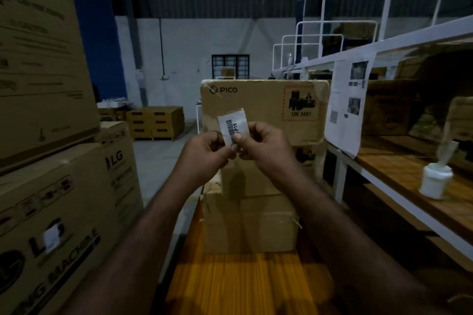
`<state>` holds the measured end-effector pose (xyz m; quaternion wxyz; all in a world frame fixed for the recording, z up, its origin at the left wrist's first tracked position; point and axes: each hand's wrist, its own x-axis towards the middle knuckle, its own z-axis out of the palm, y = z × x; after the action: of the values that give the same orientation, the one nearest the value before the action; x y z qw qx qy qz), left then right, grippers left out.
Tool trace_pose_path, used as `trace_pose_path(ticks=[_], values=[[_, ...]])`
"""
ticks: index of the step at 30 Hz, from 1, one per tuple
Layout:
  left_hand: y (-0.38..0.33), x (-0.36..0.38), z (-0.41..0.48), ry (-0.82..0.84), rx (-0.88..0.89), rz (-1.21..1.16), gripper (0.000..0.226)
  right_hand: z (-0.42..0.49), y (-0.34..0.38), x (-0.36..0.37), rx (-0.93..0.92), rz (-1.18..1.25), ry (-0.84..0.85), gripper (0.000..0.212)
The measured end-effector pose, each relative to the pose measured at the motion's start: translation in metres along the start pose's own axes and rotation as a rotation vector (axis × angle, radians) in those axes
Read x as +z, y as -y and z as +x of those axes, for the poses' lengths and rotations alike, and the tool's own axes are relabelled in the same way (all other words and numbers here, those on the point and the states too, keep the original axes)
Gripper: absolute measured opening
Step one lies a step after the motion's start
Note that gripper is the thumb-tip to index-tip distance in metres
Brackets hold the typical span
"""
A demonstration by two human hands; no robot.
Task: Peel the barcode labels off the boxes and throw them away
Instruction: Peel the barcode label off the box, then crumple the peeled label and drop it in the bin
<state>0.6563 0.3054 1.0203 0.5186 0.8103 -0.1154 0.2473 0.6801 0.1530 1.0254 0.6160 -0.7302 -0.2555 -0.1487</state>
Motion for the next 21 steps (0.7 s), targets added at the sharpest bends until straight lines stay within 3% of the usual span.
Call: trace_pose_path(ticks=[9,12,15,17,21], values=[[0.018,-0.033,-0.081,0.023,-0.513,-0.349,0.018,-0.042,-0.028,0.030,0.061,0.080,0.233,0.010],[0.028,-0.043,-0.121,-0.095,-0.602,-0.173,0.018,-0.068,-0.050,0.063,0.104,0.098,0.344,0.013],[0.044,-0.056,-0.156,-0.239,-0.600,0.137,0.028,-0.095,-0.068,0.102,0.163,0.142,0.411,0.015],[0.049,-0.068,-0.179,-0.298,-0.579,0.216,0.032,-0.111,-0.076,0.128,0.173,0.133,0.492,0.014],[0.058,-0.096,-0.222,-0.329,-0.563,0.332,0.008,-0.135,-0.077,0.174,0.143,0.060,0.674,0.008]])
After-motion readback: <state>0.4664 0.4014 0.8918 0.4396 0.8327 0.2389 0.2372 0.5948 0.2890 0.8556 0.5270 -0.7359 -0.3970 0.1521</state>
